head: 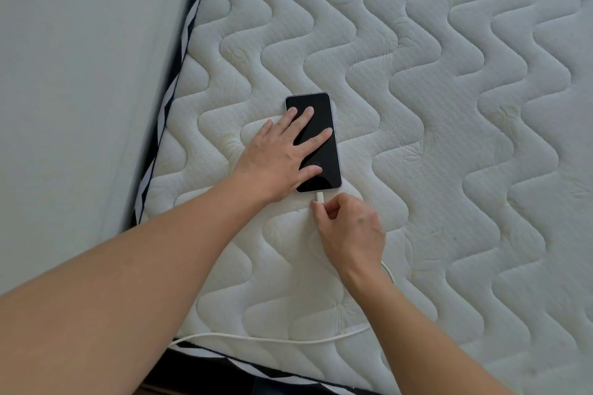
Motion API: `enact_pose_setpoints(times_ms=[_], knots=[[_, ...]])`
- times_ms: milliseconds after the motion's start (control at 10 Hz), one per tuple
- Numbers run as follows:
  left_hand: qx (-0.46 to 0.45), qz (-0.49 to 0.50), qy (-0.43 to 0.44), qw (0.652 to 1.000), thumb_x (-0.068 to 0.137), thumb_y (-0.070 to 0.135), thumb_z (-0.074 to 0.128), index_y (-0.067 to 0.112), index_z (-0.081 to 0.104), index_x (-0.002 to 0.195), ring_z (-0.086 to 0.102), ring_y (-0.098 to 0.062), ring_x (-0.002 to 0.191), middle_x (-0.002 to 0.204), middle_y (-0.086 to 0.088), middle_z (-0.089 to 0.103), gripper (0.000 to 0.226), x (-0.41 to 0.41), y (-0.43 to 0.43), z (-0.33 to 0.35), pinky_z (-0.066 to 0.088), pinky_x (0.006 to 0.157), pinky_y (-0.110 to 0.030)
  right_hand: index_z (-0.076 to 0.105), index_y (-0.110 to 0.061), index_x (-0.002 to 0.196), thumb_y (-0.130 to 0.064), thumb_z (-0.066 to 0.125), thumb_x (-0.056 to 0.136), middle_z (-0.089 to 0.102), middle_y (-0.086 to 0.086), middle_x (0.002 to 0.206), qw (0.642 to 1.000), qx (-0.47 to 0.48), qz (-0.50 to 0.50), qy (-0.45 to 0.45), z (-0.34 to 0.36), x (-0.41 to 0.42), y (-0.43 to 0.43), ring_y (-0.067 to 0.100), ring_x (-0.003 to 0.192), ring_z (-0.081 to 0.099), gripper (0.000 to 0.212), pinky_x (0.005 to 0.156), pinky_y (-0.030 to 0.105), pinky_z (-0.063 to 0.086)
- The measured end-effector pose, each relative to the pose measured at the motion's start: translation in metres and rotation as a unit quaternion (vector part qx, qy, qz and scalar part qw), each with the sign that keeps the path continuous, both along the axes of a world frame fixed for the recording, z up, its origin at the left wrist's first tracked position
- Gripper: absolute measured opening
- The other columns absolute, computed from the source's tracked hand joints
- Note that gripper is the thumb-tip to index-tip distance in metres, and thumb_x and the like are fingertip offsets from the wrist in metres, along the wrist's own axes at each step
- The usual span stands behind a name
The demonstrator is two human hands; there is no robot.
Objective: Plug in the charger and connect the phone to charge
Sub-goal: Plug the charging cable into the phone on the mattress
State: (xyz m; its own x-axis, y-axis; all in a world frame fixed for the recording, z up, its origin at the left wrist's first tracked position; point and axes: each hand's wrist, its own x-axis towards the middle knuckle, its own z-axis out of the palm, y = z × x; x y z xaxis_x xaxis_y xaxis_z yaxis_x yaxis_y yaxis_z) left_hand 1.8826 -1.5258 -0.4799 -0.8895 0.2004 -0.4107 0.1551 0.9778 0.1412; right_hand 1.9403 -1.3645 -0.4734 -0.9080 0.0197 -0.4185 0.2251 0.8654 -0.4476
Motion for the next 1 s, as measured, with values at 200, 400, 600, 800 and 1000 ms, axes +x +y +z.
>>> enact_pose_setpoints(times_ms=[200, 400, 600, 800, 1000], knots=[[0.007, 0.002, 0.001, 1.0, 0.099, 0.061, 0.026, 0.044, -0.003, 0.154, -0.009, -0.024, 0.153, 0.166, 0.0, -0.013, 0.065, 0.001, 0.0, -0.001, 0.009, 0.124, -0.046, 0.062, -0.013, 0.065, -0.033, 0.063, 0.09, 0.065, -0.001, 0.068, 0.993, 0.011, 0.077, 0.089, -0.009, 0.003, 0.004, 0.023, 0.074, 0.055, 0.031, 0.057, 0.039, 0.049], [0.021, 0.014, 0.009, 1.0, 0.099, 0.059, 0.029, 0.043, -0.001, 0.154, -0.01, -0.025, 0.152, 0.166, -0.001, -0.013, 0.064, 0.004, 0.002, -0.004, 0.008, 0.123, -0.047, 0.055, -0.015, 0.062, -0.03, 0.062, 0.088, 0.058, -0.001, 0.063, 0.981, 0.034, 0.12, 0.147, -0.02, 0.005, 0.007, 0.024, 0.067, 0.051, 0.031, 0.064, 0.041, 0.043], [0.043, 0.035, 0.003, 0.998, 0.1, 0.057, 0.03, 0.044, -0.002, 0.154, -0.013, -0.023, 0.152, 0.166, 0.001, -0.015, 0.064, 0.002, 0.003, -0.008, 0.006, 0.124, -0.046, 0.053, -0.016, 0.062, -0.029, 0.065, 0.088, 0.056, -0.003, 0.064, 0.977, 0.021, 0.149, 0.149, -0.023, -0.009, 0.012, 0.022, 0.068, 0.051, 0.031, 0.066, 0.039, 0.04], [0.04, 0.039, 0.007, 0.998, 0.1, 0.057, 0.031, 0.044, -0.002, 0.154, -0.013, -0.023, 0.152, 0.166, 0.001, -0.015, 0.065, 0.003, 0.004, -0.009, 0.006, 0.124, -0.046, 0.053, -0.013, 0.062, -0.026, 0.067, 0.086, 0.053, 0.0, 0.06, 0.973, -0.004, 0.174, 0.154, -0.029, -0.015, 0.017, 0.021, 0.062, 0.047, 0.03, 0.059, 0.038, 0.043], [0.044, 0.046, 0.019, 0.998, 0.099, 0.057, 0.032, 0.044, 0.0, 0.154, -0.012, -0.021, 0.152, 0.166, 0.002, -0.014, 0.065, 0.004, 0.004, -0.01, 0.005, 0.124, -0.045, 0.051, -0.013, 0.062, -0.025, 0.069, 0.085, 0.05, -0.001, 0.059, 0.967, -0.009, 0.201, 0.158, -0.029, -0.019, 0.02, 0.017, 0.06, 0.042, 0.032, 0.057, 0.032, 0.039]])
